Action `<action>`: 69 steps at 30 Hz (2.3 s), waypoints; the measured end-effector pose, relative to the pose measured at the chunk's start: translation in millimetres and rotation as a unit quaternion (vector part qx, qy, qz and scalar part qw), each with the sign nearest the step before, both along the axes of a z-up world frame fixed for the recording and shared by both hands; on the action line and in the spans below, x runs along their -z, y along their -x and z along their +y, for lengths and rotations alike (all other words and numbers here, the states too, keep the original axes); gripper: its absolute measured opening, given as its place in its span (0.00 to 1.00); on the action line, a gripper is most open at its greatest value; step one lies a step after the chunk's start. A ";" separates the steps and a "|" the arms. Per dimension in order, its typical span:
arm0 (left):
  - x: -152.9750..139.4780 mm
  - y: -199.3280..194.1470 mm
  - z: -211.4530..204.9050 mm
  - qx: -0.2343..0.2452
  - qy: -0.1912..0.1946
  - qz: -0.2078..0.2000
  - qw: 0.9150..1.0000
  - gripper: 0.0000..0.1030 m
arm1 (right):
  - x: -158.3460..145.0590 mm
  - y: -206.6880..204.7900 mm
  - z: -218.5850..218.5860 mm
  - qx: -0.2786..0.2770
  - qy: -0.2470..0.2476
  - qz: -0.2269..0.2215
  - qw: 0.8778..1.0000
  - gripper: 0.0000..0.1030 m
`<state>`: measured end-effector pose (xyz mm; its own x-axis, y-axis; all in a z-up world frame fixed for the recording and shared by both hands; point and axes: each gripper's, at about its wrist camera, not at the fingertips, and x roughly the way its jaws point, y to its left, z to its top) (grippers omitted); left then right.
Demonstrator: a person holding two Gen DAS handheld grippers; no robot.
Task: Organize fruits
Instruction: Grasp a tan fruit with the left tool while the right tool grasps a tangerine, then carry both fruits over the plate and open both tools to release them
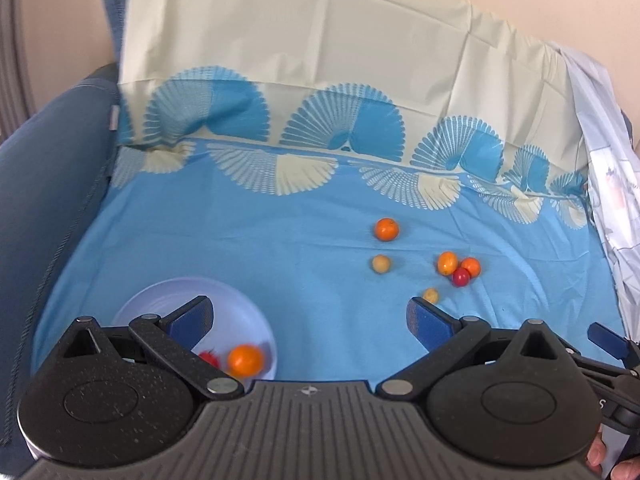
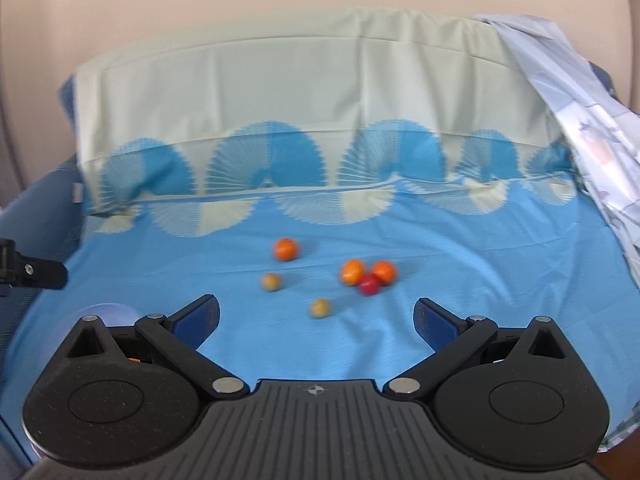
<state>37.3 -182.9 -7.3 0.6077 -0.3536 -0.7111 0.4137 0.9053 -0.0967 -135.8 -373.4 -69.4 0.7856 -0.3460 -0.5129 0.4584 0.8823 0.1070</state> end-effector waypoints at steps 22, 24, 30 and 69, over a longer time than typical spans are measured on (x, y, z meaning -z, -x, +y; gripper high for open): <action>161.7 -147.5 -184.1 0.027 -0.085 0.087 0.992 1.00 | 141.5 -160.6 -173.7 0.030 -0.008 0.063 0.998 0.98; 169.0 -151.6 -190.4 0.028 -0.093 0.090 0.991 1.00 | 144.8 -170.6 -179.1 0.018 -0.026 0.058 0.998 0.96; 176.3 -154.9 -199.2 0.039 -0.079 0.111 0.990 0.99 | 137.3 -190.5 -179.3 -0.030 -0.086 0.066 0.994 0.55; 17.7 -1.1 90.8 -0.062 0.019 0.070 0.995 0.27 | 8.0 -63.7 54.2 -0.135 -0.110 0.003 0.985 0.34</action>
<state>38.4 -92.1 -25.0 0.5438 -0.3101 -0.7798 0.2783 0.9433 -0.1810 -72.1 -319.2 -77.4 0.8309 -0.0044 -0.5564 0.2105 0.9282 0.3069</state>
